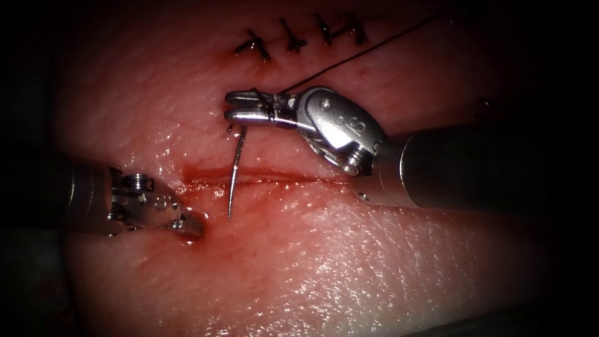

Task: Wound Closure
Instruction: Put the left jaws into the incision and widen wound opening

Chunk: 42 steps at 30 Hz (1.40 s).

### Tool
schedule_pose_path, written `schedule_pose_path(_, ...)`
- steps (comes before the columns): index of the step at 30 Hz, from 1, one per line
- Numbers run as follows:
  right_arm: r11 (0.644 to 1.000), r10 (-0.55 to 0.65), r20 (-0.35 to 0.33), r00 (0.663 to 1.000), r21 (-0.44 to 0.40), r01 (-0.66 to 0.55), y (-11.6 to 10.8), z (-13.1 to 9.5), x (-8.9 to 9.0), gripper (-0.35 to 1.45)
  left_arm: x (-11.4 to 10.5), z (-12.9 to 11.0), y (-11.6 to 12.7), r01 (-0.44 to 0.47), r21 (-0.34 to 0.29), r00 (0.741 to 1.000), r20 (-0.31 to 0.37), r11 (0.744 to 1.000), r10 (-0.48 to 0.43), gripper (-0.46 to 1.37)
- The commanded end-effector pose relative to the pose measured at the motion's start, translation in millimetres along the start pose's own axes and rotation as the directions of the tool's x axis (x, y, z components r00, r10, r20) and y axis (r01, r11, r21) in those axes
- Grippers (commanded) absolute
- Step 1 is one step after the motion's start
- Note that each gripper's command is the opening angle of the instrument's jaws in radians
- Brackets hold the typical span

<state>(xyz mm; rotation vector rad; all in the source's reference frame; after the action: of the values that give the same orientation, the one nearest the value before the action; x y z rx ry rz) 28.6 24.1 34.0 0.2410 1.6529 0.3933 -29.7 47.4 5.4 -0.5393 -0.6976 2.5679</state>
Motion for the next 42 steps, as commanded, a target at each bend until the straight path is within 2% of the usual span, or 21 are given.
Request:
schedule_pose_path(1, 1.0, 0.0, 0.0, 1.0, -0.004, 0.0, 0.1, 0.0, 0.0, -0.35, 0.0, 0.0, 0.0, -0.005, -0.009, 1.0, 0.0, 1.0, 0.005, -0.35)
schedule_pose_path(10, 1.0, 0.0, 0.0, 1.0, -0.004, 0.0, 0.1, 0.0, 0.0, -0.35, 0.2, -0.2, 0.0, -0.009, -0.011, 1.0, 0.0, 1.0, 0.009, -0.35)
schedule_pose_path(22, 1.0, 0.004, -0.003, 1.0, 0.005, -0.004, -0.2, -0.1, 0.3, -0.35, 1.2, -2.1, -0.3, -0.032, -0.004, 0.995, -0.099, 0.999, 0.031, -0.35)
schedule_pose_path(34, 1.0, 0.01, -0.007, 1.0, 0.013, -0.01, -0.5, -0.4, 0.7, -0.35, 2.6, -3.0, -1.6, -0.04, 0.066, 0.986, -0.156, 0.997, 0.05, -0.35)
schedule_pose_path(42, 1.0, 0.011, -0.007, 1.0, 0.015, -0.011, -0.6, -0.5, 0.7, -0.35, 3.0, -2.6, -2.9, -0.031, 0.08, 0.988, -0.152, 0.996, 0.043, -0.35)
